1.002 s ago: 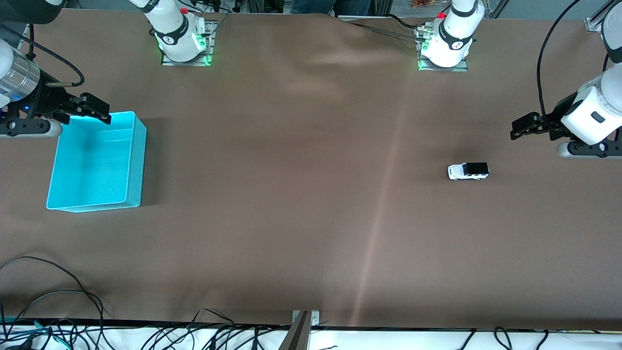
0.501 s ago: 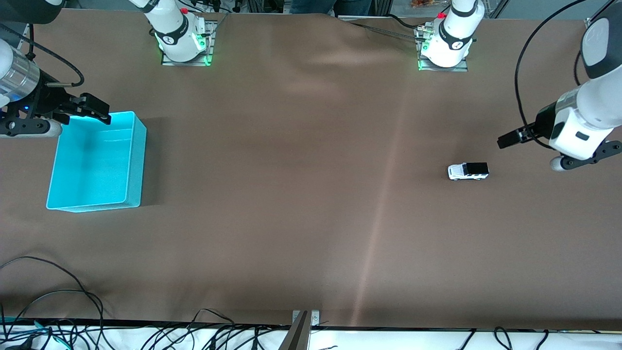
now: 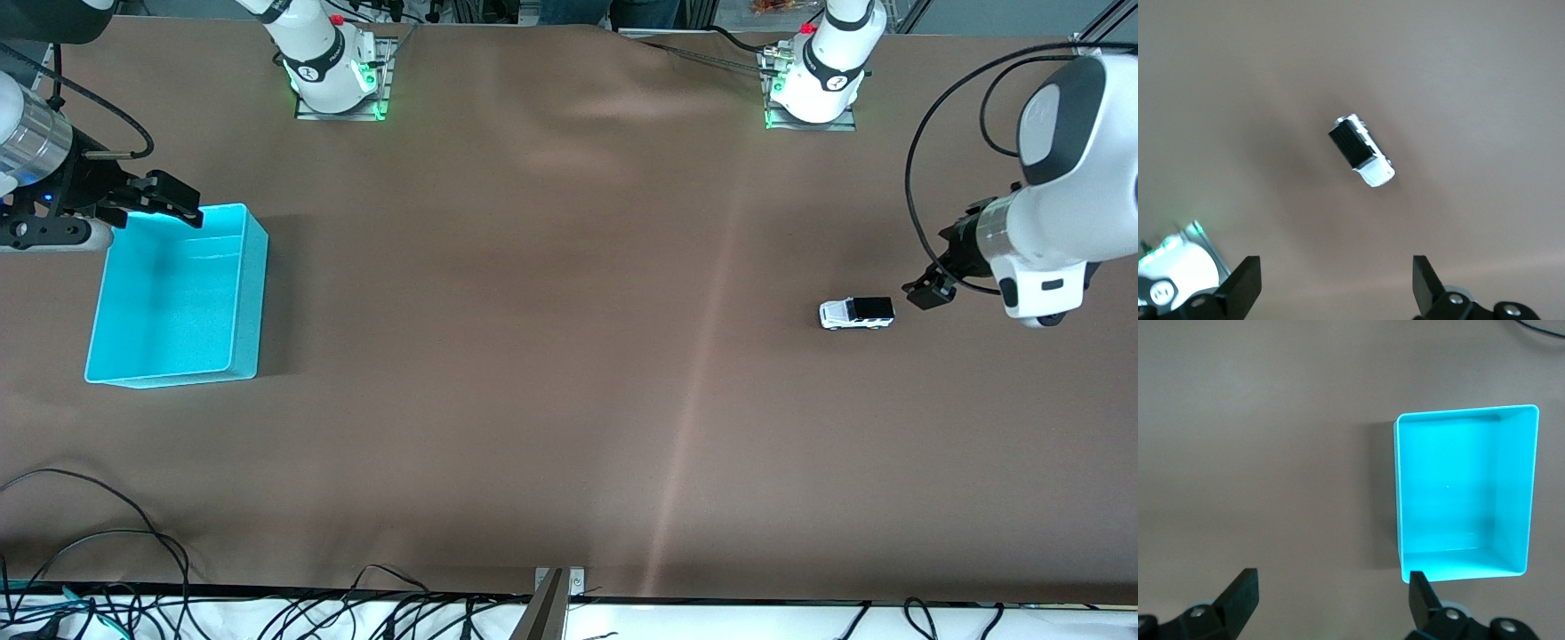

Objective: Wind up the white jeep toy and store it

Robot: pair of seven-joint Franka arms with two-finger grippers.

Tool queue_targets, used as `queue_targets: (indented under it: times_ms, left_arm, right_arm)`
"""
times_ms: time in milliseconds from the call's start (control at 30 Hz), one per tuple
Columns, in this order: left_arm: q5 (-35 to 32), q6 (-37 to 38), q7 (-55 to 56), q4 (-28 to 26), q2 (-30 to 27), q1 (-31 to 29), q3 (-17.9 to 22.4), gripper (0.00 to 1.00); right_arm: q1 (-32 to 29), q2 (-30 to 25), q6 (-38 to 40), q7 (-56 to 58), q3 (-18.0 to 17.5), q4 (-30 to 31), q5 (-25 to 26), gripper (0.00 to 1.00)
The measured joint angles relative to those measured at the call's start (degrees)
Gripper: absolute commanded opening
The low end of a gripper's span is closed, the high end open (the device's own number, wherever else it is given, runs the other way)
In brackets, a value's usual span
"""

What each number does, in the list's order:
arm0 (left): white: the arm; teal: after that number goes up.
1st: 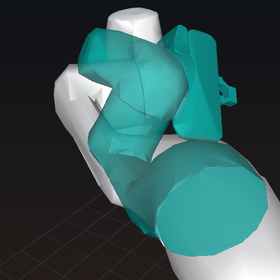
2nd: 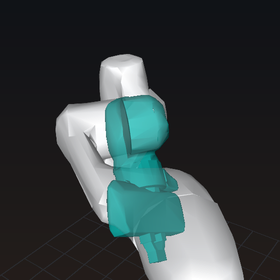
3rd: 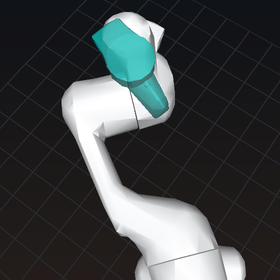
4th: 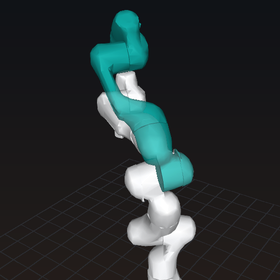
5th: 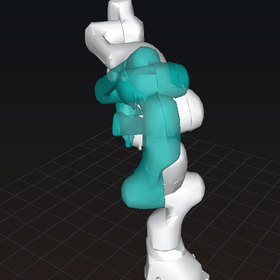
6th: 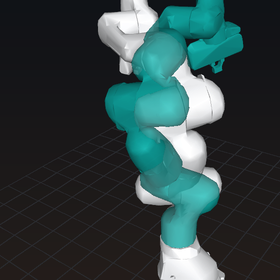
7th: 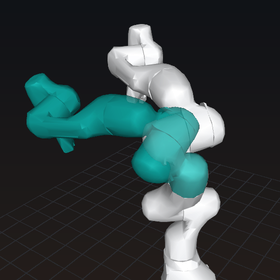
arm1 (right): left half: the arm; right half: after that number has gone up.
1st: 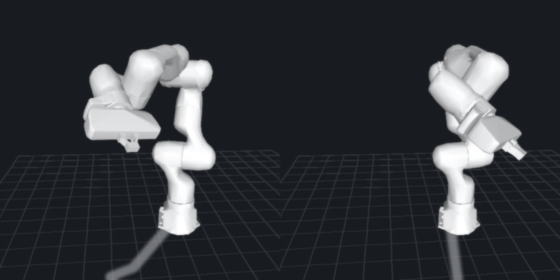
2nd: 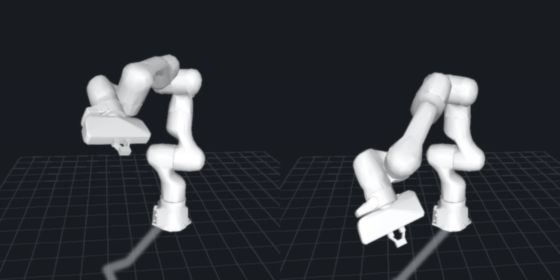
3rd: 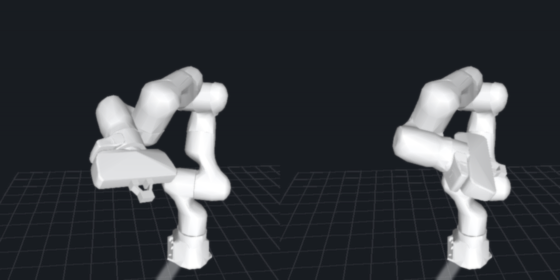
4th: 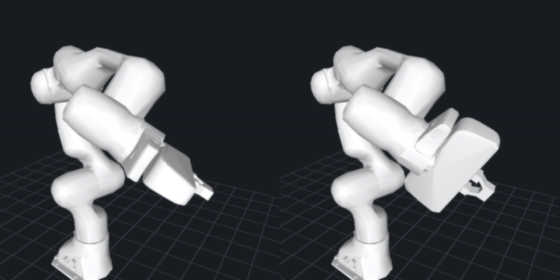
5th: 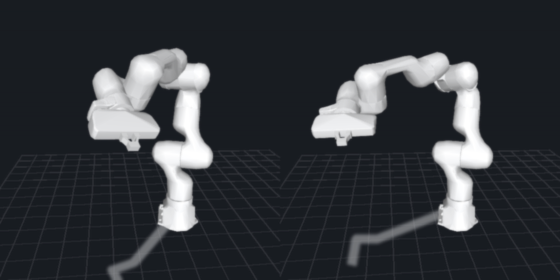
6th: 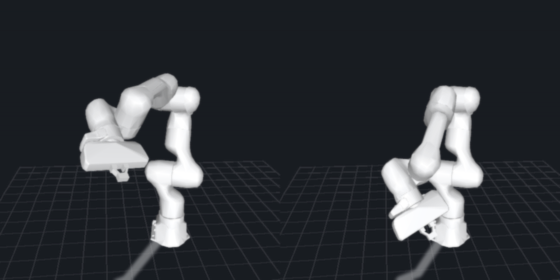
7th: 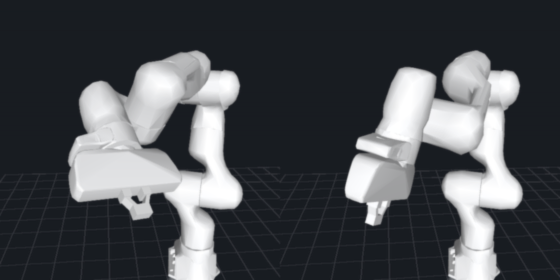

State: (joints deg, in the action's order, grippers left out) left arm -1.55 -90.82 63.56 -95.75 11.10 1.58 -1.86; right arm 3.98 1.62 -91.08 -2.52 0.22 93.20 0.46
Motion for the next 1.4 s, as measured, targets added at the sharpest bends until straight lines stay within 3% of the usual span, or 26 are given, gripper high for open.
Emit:
queue_targets:
  times_ms: [267,1068,1402]
  left_arm:
    - [-0.1,-4.5,11.9,-3.9,2.8,-0.6,0.2,1.0]
    - [-0.2,-39.4,25.5,-29.0,3.2,-5.0,0.3,1.0]
    - [-0.2,-47.3,27.5,-32.1,6.4,-6.1,0.3,0.99]
  right_arm:
    - [0.1,0.0,-1.8,0.0,0.0,-0.8,0.0,1.0]
    - [0.3,0.1,-1.8,0.0,-0.3,-1.1,0.0,1.0]
    - [0.3,0.1,-1.8,0.0,-0.3,-1.1,0.0,1.0]
